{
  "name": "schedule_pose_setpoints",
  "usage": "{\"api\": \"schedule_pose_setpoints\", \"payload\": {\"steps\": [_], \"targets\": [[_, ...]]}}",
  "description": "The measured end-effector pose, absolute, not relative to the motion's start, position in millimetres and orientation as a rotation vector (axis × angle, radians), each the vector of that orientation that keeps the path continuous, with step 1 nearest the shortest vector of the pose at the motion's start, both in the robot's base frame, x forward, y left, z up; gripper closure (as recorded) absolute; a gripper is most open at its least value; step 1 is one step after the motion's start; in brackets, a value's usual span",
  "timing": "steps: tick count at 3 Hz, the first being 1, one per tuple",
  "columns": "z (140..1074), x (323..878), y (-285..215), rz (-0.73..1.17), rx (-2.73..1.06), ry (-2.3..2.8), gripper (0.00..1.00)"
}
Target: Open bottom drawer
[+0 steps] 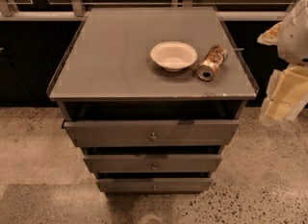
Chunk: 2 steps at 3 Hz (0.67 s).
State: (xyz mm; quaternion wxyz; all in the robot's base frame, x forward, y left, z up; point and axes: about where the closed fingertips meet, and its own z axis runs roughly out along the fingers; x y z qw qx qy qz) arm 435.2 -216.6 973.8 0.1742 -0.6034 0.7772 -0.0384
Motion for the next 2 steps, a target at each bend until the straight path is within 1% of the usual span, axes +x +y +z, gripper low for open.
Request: {"api": "schedule_pose_setpoints", "payload": {"steps": [1, 2], "targets": [[927, 426, -216, 0.027, -1.598, 2.23, 0.0], [853, 406, -205, 0.259, -1.421, 2.258, 0.0]]}}
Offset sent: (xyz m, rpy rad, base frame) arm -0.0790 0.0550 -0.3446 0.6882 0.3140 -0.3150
